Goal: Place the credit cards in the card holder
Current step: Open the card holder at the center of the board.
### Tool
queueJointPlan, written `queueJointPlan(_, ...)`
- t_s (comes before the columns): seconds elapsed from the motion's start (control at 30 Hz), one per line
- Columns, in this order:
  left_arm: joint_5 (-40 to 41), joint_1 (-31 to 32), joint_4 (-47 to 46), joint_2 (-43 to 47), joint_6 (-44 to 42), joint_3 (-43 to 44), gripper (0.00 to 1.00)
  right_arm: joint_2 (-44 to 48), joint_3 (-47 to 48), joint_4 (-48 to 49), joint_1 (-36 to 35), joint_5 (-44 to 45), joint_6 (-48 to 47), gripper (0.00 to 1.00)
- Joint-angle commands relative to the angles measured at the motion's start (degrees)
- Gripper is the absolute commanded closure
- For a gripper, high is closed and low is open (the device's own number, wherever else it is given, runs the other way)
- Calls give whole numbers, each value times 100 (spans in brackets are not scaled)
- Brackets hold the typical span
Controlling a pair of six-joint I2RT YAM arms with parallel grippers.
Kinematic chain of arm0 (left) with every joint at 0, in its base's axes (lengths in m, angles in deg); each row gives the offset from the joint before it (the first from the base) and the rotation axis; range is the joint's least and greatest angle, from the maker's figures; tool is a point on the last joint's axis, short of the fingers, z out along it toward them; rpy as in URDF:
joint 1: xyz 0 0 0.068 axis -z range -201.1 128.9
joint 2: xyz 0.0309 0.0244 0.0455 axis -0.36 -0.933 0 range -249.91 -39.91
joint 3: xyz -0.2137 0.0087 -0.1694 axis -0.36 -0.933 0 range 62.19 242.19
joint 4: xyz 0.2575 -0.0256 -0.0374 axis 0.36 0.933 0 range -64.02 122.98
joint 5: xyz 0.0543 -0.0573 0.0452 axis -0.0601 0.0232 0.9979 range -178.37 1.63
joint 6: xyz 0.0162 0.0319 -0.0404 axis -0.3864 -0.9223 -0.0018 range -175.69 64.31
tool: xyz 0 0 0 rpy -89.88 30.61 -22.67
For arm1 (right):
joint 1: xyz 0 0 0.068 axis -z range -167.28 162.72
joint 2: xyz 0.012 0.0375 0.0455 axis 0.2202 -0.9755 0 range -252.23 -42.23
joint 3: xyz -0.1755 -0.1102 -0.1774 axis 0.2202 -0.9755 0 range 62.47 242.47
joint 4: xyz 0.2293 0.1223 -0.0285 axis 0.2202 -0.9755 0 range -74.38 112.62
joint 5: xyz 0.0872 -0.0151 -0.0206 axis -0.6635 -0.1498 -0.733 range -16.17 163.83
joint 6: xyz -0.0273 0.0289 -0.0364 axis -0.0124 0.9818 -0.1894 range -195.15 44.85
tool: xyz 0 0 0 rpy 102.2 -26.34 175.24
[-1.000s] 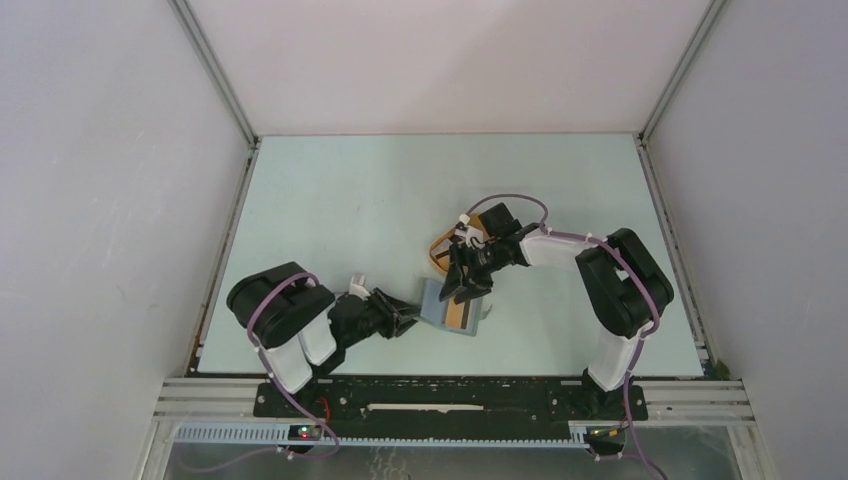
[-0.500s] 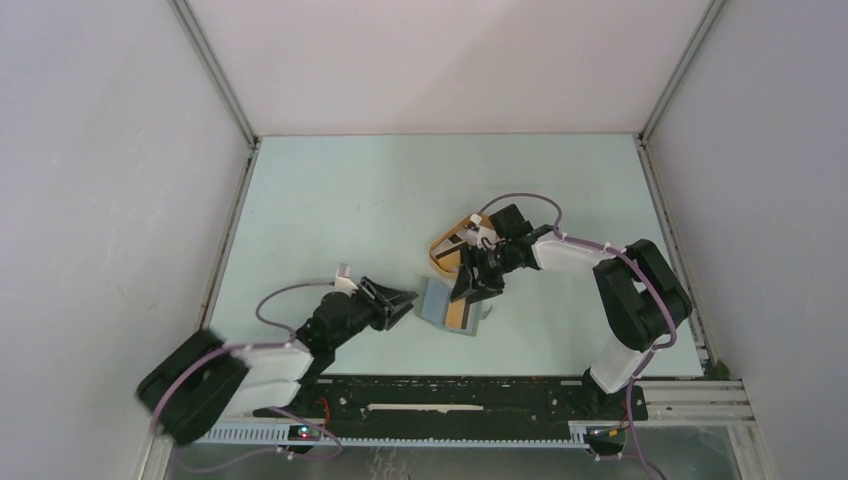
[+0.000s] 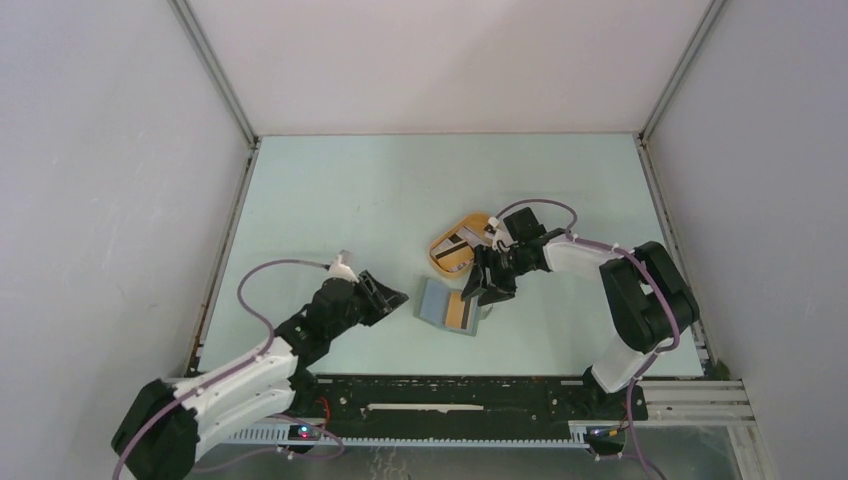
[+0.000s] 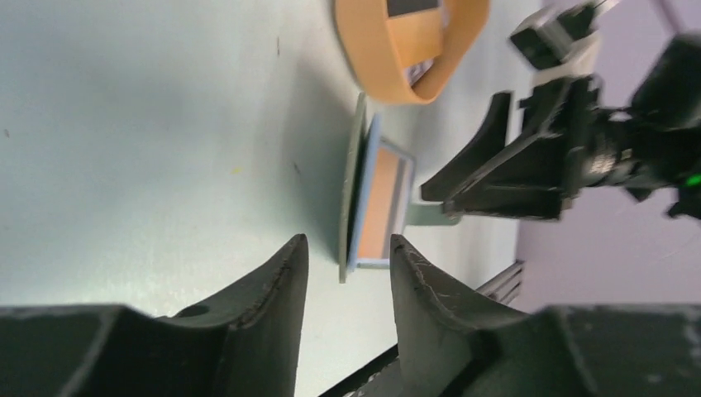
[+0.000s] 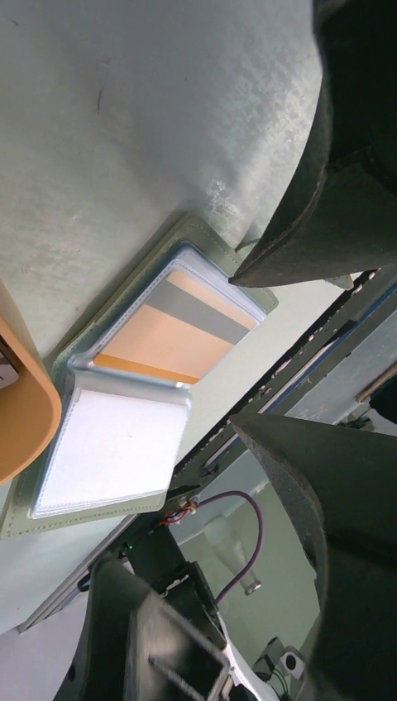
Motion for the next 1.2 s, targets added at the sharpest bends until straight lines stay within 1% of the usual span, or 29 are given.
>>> queueJointPlan(0.0, -714, 156, -546, -878, -946, 895, 56, -129, -18, 176, 92, -106, 249, 34)
queueJointPlan(0.1, -925, 314, -786, -1478, -1168, 1257, 59, -272, -20, 204, 129, -153, 295, 34)
queueJointPlan(0.3, -1171, 454, -1287, -2606, -1247, 1478, 69, -434, -20, 234, 164, -154, 354, 34)
queueJointPlan(0.4, -1282, 488, -1284, -3117, -1372, 1660, 73, -527, -12, 268, 199, -198, 394, 35)
queueJointPlan(0.53, -1176, 492, -863, -3633, -1584, 1808, 78, -593, 8, 327, 226, -360, 440, 36)
queueJointPlan(0.73, -1007, 494, -540, -4022, -1669, 1641, 82, -613, 21, 574, 206, -817, 603, 37)
queueJointPlan(0.93, -991, 463, -688, -4077, -1688, 1384, 83, -837, 292, 591, 29, -945, 693, 39)
queueJointPlan(1.17, -1015, 459, -854, -4034, -1605, 1208, 83, -897, 496, 797, -255, -1599, 878, 44)
